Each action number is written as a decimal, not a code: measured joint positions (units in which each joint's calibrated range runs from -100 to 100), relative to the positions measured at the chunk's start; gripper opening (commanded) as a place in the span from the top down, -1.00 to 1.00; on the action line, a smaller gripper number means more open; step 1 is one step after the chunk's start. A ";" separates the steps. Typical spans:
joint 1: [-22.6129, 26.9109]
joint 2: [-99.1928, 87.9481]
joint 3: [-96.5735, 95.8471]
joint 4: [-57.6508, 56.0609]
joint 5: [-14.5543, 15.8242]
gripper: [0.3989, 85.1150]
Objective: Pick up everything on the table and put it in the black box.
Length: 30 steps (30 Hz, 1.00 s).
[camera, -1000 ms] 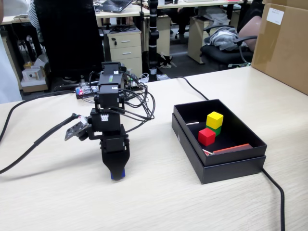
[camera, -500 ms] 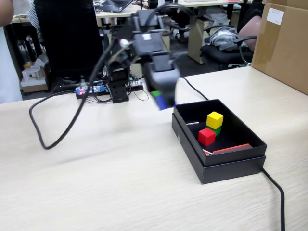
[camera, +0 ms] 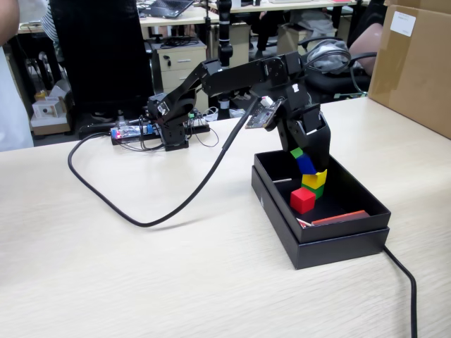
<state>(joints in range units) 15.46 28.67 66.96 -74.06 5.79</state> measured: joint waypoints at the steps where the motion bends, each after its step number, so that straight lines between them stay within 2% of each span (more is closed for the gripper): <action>1: -0.05 0.65 0.00 0.00 0.10 0.77; 9: -0.34 4.14 -0.09 -0.15 0.49 0.76; 12: -0.44 5.83 0.00 -0.23 0.83 0.60; 17: -0.54 6.86 -0.09 -2.09 1.56 0.10; 19: -0.54 6.86 -0.09 -2.71 1.71 -0.04; 24: -0.98 4.53 -0.18 -4.18 1.81 -0.07; 27: -2.44 -7.51 -1.37 -4.26 1.81 -0.09; 30: -4.54 -23.69 -2.01 -4.41 1.76 -0.21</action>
<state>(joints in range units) 10.92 4.98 64.95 -78.47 7.55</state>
